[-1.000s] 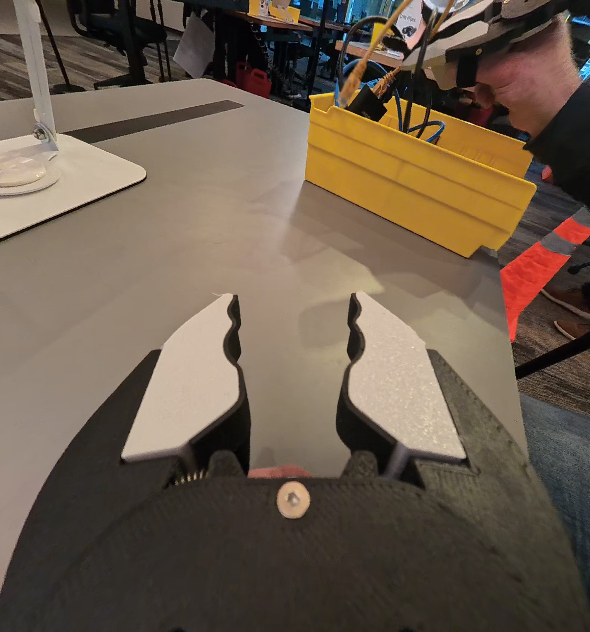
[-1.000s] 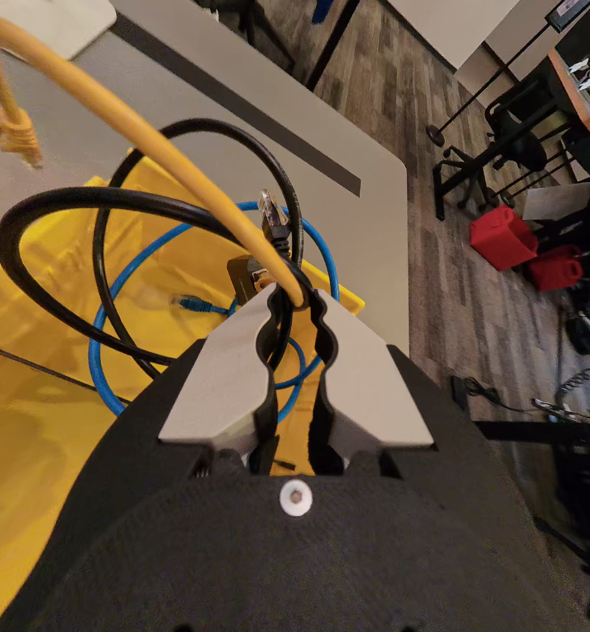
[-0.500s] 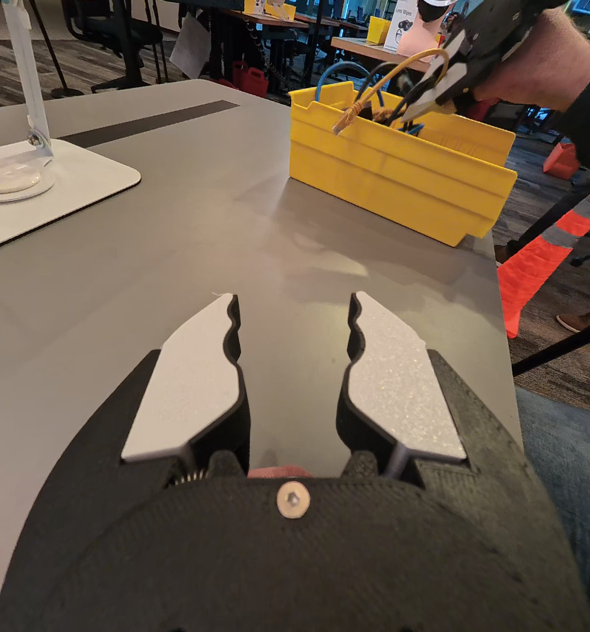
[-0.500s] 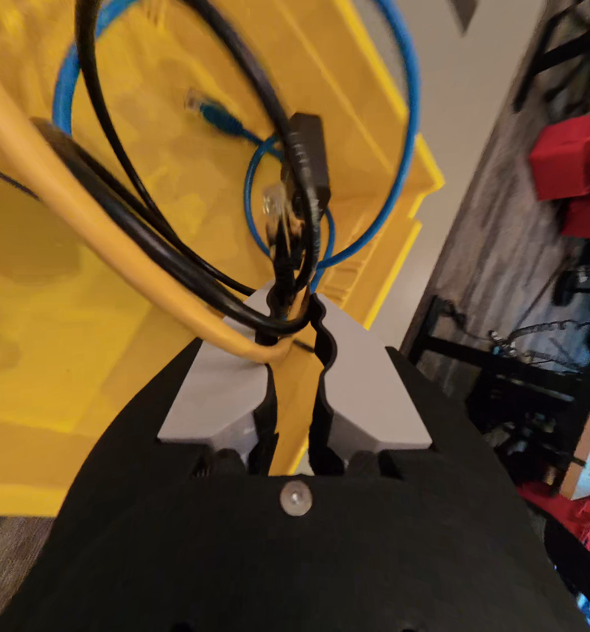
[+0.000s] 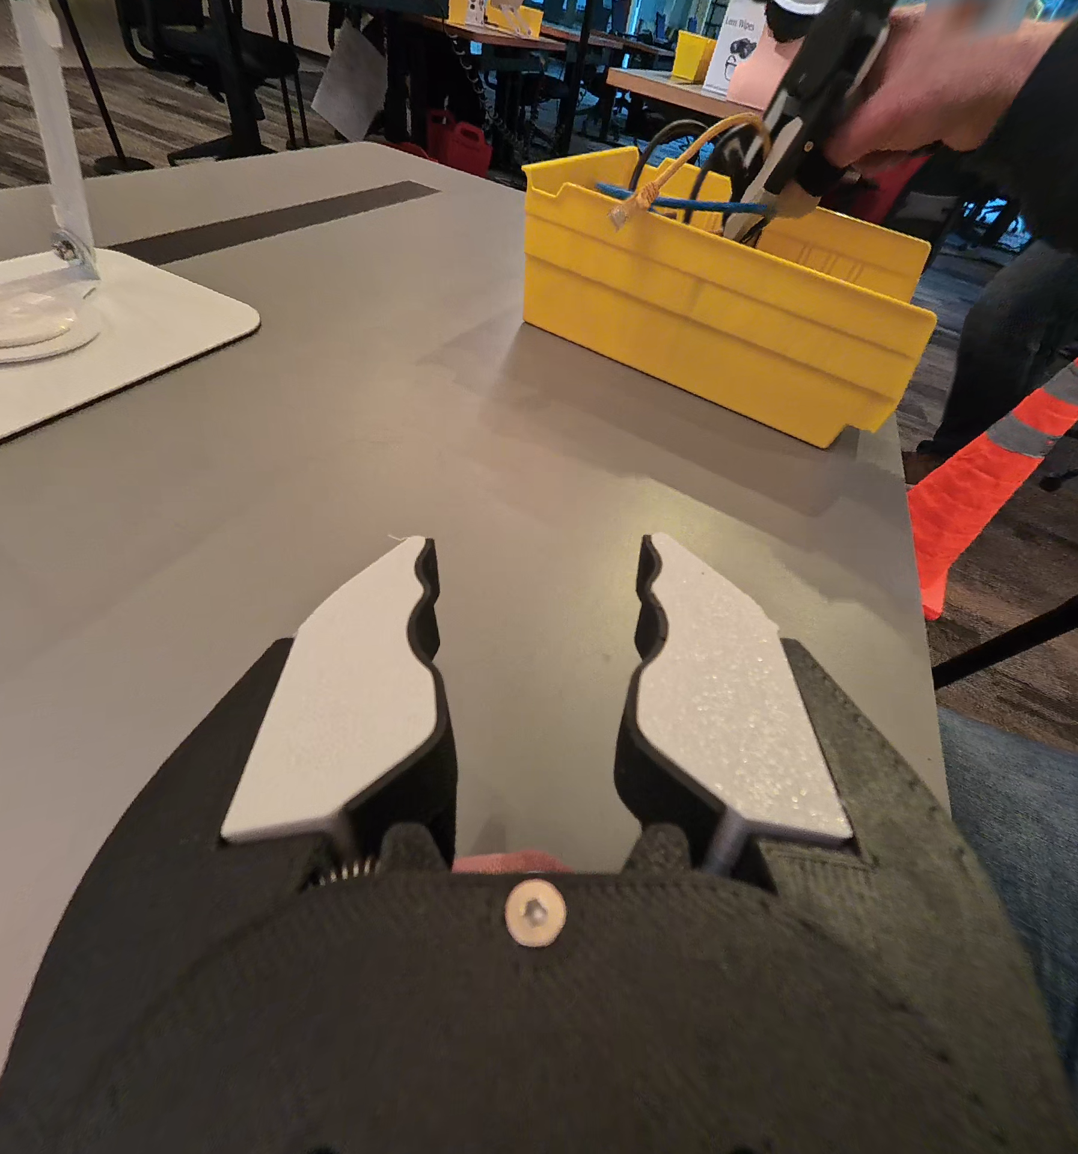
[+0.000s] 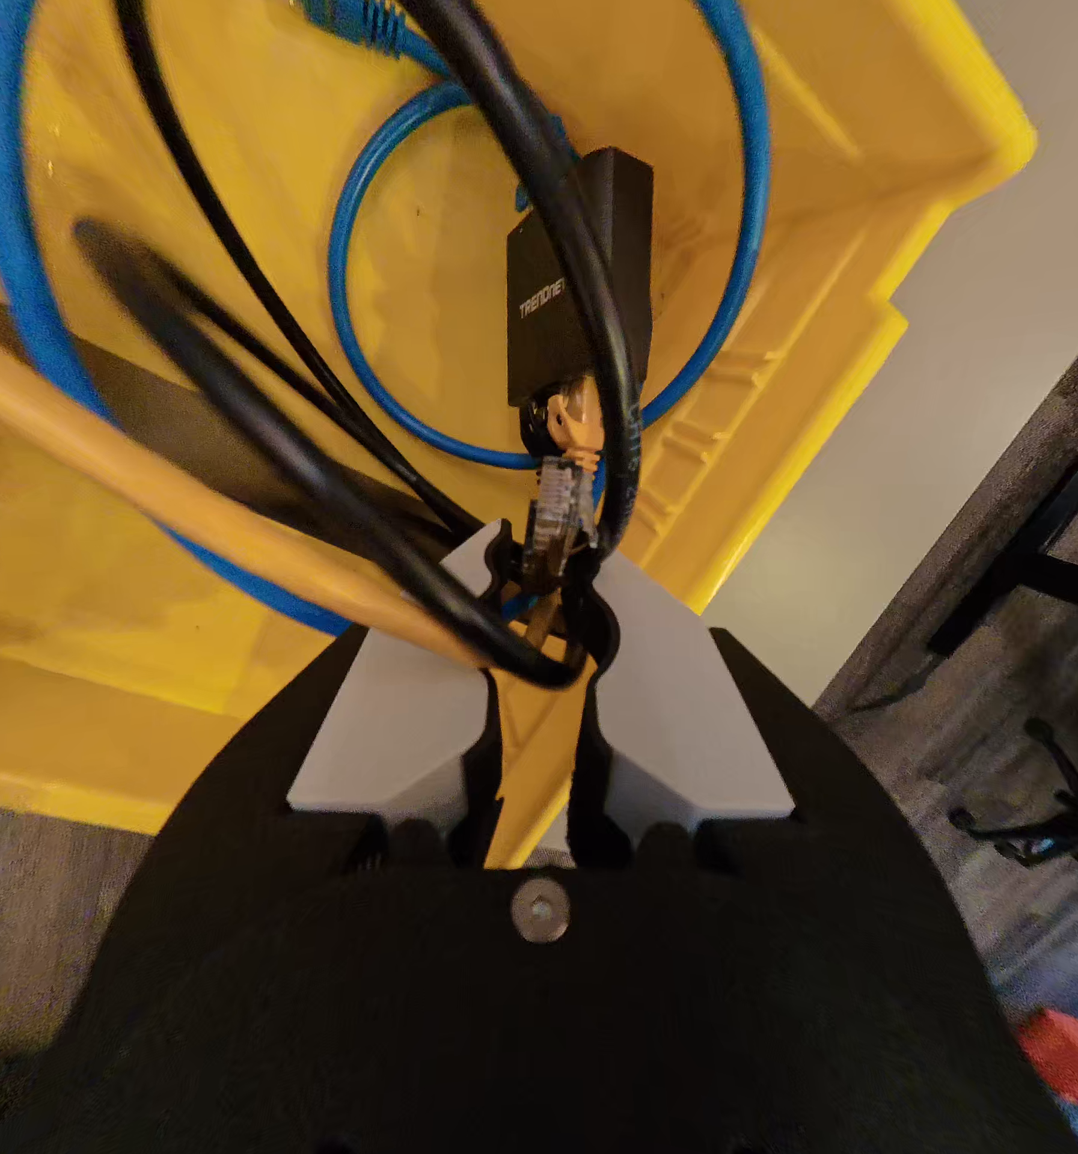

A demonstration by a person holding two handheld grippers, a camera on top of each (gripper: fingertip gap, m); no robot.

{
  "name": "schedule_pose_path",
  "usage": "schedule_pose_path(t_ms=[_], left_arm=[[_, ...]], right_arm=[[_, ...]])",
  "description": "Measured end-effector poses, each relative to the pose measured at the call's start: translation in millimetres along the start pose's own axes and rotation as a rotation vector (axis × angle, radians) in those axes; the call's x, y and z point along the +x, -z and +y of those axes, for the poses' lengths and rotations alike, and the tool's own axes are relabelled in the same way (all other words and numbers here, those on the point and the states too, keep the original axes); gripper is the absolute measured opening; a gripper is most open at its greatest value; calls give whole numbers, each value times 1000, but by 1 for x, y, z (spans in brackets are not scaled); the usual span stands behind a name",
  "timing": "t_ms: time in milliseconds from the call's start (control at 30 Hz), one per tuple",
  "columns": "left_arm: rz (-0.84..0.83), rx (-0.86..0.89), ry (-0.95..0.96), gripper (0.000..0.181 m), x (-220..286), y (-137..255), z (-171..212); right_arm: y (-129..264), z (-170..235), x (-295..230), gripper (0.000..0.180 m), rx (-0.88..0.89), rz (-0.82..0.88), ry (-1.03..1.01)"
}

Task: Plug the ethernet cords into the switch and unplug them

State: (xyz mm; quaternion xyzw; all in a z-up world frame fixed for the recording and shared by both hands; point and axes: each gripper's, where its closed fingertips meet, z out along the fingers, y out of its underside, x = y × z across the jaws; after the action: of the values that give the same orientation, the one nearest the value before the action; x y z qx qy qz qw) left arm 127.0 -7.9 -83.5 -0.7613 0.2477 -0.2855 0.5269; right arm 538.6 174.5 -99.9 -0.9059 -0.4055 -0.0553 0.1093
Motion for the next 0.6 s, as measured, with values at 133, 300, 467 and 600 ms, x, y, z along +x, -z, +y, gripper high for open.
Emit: schedule_pose_path(t_ms=[133,300,467,600], left_arm=[[4,3,18,61,-3,1,1],[4,-9,-7,61,2,-2,-1],[-11,-7,-29,66,9,2,-15],[-91,-7,-76,70,7,26,-50]], right_arm=[[10,-11,-14,36,169,-117,-102],[34,-24,-14,59,345,-180,-157],[67,-23,-2,68,462,-82,-144],[90,-6,3,73,551,47,-126]])
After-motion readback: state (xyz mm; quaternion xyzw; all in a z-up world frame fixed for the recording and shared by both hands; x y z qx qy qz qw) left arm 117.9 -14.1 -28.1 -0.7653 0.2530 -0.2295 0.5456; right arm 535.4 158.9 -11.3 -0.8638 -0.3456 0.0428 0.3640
